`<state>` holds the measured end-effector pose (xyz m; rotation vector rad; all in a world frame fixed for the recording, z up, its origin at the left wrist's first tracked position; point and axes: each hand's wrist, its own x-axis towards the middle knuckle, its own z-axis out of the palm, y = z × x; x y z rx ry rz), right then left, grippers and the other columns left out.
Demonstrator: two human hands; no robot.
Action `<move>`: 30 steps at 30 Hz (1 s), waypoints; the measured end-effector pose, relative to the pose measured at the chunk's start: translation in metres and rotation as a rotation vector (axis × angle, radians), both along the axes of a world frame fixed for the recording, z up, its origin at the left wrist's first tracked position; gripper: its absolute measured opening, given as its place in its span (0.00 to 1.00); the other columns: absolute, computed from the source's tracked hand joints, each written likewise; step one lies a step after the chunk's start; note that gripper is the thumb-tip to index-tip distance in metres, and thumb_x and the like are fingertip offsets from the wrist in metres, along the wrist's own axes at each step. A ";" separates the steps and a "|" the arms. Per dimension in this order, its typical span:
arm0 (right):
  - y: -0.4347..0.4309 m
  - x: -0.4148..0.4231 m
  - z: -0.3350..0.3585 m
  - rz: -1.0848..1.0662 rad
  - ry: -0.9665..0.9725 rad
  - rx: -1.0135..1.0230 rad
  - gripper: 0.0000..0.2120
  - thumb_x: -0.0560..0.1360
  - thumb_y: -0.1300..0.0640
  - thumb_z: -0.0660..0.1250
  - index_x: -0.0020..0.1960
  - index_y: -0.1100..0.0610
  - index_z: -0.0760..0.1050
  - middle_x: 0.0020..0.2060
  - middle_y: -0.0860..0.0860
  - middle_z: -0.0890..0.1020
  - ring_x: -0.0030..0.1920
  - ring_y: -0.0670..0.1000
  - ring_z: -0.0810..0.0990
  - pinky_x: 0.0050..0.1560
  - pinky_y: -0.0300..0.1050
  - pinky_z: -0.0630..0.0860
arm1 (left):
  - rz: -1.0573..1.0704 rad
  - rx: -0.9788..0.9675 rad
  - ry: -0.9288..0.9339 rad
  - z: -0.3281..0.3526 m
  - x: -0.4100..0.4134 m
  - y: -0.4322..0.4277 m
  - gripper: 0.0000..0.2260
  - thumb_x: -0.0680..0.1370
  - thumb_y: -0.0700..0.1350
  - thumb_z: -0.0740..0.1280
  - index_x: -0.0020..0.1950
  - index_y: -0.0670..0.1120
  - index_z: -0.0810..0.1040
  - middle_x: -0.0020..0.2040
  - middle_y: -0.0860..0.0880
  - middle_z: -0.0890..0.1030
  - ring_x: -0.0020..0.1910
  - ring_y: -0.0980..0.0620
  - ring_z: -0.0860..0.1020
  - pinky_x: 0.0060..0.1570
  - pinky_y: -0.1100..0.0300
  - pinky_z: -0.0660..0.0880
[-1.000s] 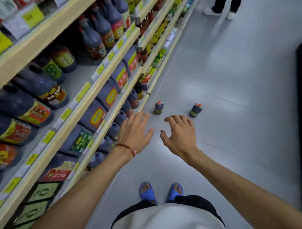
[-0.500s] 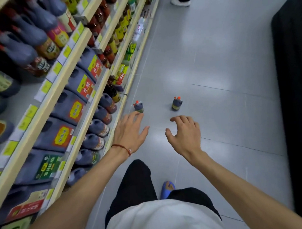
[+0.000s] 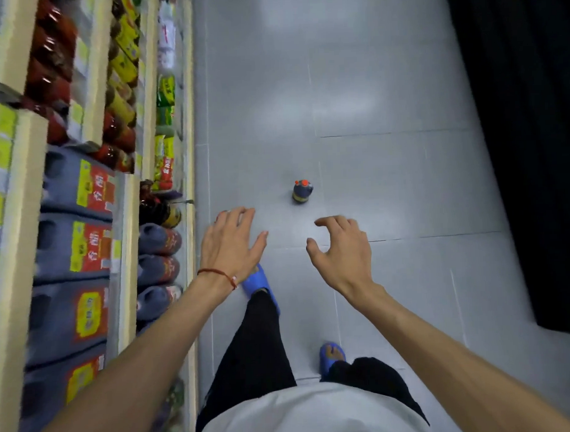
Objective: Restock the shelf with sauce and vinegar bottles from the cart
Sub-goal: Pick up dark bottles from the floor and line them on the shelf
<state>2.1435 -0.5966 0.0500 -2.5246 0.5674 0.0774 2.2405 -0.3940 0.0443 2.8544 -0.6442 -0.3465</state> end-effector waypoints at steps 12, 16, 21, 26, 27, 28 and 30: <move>-0.032 0.090 -0.109 -0.138 0.076 0.131 0.14 0.77 0.53 0.70 0.61 0.55 0.80 0.61 0.48 0.80 0.62 0.53 0.75 0.59 0.52 0.75 | -0.099 0.010 0.119 -0.103 0.122 -0.028 0.20 0.80 0.55 0.65 0.68 0.45 0.75 0.64 0.45 0.78 0.59 0.41 0.76 0.55 0.46 0.77; -0.053 0.101 -0.173 -0.089 0.112 0.151 0.15 0.77 0.53 0.70 0.62 0.55 0.80 0.61 0.49 0.80 0.63 0.53 0.75 0.58 0.51 0.75 | -0.119 0.051 0.169 -0.163 0.123 -0.050 0.24 0.80 0.58 0.59 0.69 0.44 0.74 0.64 0.43 0.77 0.60 0.39 0.76 0.57 0.45 0.76; -0.077 0.101 -0.263 -0.032 0.205 0.185 0.17 0.76 0.50 0.67 0.63 0.54 0.79 0.62 0.50 0.80 0.64 0.53 0.75 0.59 0.50 0.75 | -0.076 0.040 0.235 -0.251 0.113 -0.080 0.23 0.81 0.56 0.61 0.69 0.42 0.75 0.64 0.42 0.77 0.60 0.39 0.77 0.53 0.45 0.77; -0.104 0.103 -0.368 0.020 0.245 0.168 0.18 0.77 0.51 0.69 0.66 0.55 0.78 0.63 0.50 0.80 0.65 0.53 0.74 0.57 0.47 0.72 | -0.060 0.054 0.290 -0.358 0.108 -0.102 0.24 0.80 0.56 0.60 0.70 0.43 0.74 0.66 0.42 0.76 0.60 0.38 0.76 0.53 0.44 0.77; -0.109 0.104 -0.390 0.018 0.249 0.164 0.18 0.77 0.51 0.70 0.66 0.55 0.78 0.63 0.50 0.80 0.65 0.53 0.74 0.56 0.46 0.71 | -0.062 0.057 0.295 -0.380 0.108 -0.104 0.24 0.81 0.56 0.61 0.71 0.43 0.73 0.66 0.42 0.76 0.60 0.38 0.76 0.52 0.43 0.77; -0.113 0.106 -0.411 0.019 0.252 0.159 0.19 0.77 0.51 0.70 0.66 0.55 0.78 0.63 0.51 0.80 0.65 0.54 0.74 0.56 0.46 0.70 | -0.066 0.058 0.293 -0.402 0.110 -0.105 0.23 0.81 0.56 0.62 0.71 0.43 0.73 0.66 0.42 0.76 0.61 0.38 0.76 0.53 0.43 0.77; -0.119 0.110 -0.455 0.017 0.254 0.154 0.20 0.77 0.50 0.70 0.67 0.56 0.77 0.64 0.51 0.80 0.65 0.55 0.74 0.58 0.48 0.72 | -0.072 0.046 0.276 -0.444 0.114 -0.109 0.22 0.82 0.55 0.63 0.71 0.43 0.73 0.66 0.42 0.76 0.60 0.38 0.76 0.53 0.43 0.78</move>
